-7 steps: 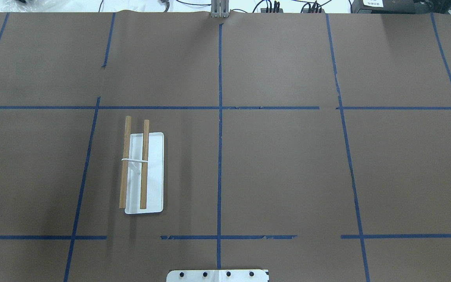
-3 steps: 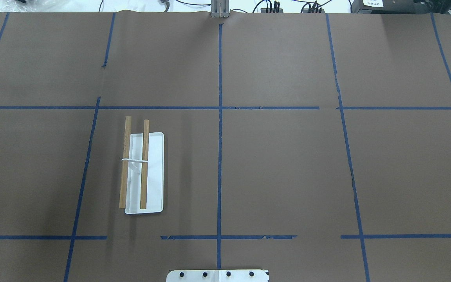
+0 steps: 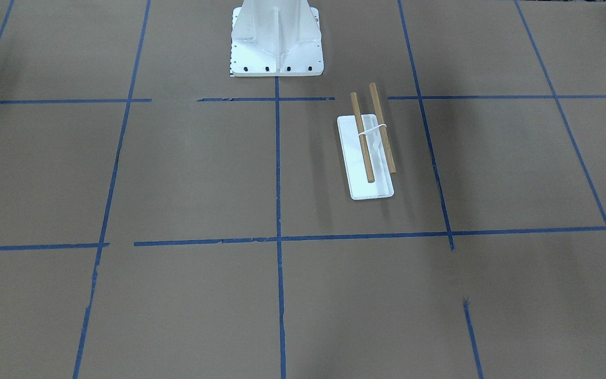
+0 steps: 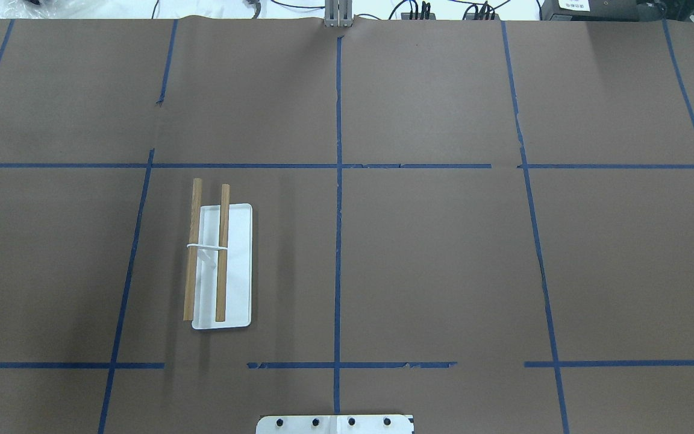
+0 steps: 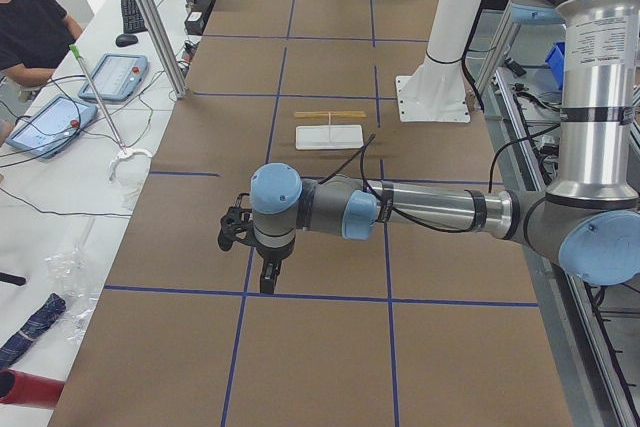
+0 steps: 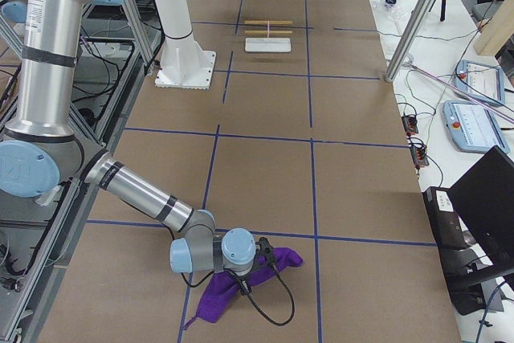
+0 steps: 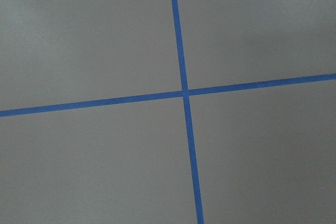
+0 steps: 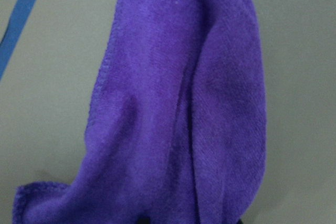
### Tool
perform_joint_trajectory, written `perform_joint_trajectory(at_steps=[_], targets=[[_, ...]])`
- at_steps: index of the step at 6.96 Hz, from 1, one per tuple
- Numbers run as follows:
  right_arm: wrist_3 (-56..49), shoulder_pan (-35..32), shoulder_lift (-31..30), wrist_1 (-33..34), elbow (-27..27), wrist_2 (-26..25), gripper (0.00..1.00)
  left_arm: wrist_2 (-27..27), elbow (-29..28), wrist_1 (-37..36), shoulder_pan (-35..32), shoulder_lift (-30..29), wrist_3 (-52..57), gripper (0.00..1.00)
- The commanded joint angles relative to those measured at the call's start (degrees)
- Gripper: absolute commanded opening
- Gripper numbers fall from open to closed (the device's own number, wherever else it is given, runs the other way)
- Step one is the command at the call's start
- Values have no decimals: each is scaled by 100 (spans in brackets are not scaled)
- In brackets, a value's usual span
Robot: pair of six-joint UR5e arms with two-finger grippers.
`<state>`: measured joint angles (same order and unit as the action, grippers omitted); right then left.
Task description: Hang towel on rack
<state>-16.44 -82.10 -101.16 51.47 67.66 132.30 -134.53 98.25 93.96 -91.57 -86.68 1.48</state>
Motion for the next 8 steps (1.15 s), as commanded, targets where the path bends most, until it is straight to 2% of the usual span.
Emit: perform_joint_trajectory(at_steps=[1,4,6,7,8], targets=[[0,-17,-9,-32,151,24,0,-3,10,-1,-2,-24,-7,100],[9,-244,9,-14,387,497,0,-12,36,-1,-2,-33,-7,100],[122,-700,0,-5,1123,814,0,-12,54,-1,-2,-33,-7,100],[228,-780,9,56,1727,798,0,-12,89,-1,-2,-33,2,100],[907,-781,87,48,2255,746,0,-12,107,8,-2,-33,2,100]])
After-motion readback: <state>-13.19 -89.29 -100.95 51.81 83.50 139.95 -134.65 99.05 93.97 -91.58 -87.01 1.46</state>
